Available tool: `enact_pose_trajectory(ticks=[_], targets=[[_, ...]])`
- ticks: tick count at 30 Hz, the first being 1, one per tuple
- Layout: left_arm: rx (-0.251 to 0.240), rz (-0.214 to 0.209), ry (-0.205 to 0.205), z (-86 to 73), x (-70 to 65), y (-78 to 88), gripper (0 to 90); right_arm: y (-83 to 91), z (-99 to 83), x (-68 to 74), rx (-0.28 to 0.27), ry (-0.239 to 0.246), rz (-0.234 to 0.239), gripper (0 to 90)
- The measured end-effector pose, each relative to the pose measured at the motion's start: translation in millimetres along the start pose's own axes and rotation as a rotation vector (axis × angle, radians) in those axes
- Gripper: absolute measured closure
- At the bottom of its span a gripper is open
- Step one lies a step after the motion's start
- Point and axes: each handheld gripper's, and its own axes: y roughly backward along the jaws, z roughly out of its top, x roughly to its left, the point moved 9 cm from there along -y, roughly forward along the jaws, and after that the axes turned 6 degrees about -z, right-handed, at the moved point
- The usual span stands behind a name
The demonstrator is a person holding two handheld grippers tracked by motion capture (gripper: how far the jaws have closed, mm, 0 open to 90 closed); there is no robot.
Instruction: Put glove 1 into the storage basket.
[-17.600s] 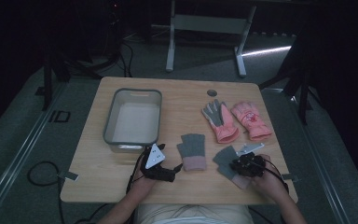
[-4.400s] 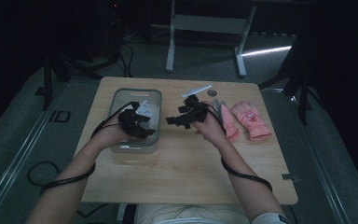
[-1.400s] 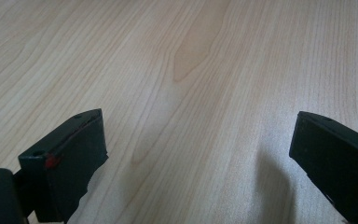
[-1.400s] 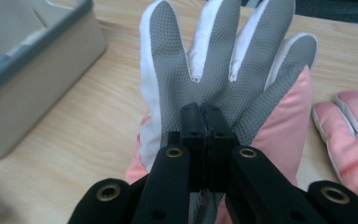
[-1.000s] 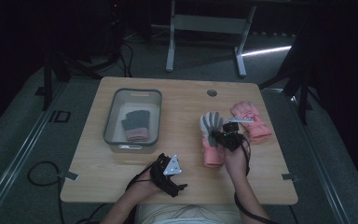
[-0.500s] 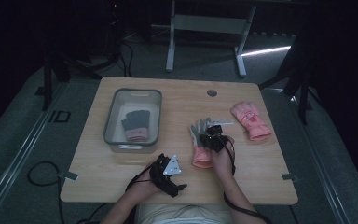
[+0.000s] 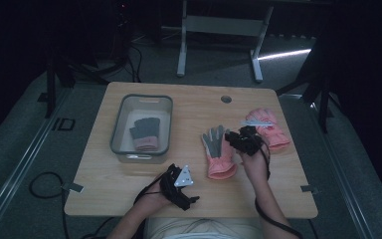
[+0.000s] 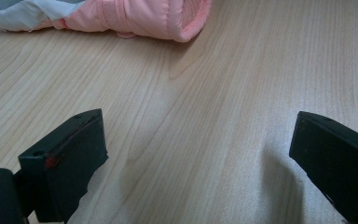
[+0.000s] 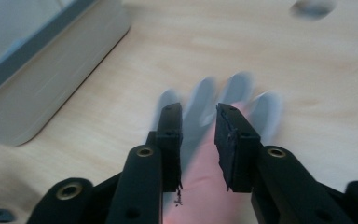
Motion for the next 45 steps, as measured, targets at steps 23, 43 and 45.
enact_pose_trajectory(ticks=[23,43,45], targets=[[0.005,0.006,0.007,-0.9,1.8,-0.4,3.5,21.0,-4.8,-175.1,0.016,0.087,-0.213,63.4],[0.007,0.002,0.013,-2.7,1.8,0.0,4.3,-35.3,-6.8,-204.0,0.172,0.181,-0.257,46.2],[0.008,0.001,0.010,-2.7,1.4,-0.1,4.3,-45.5,-13.6,-205.9,0.174,0.162,-0.245,47.7]])
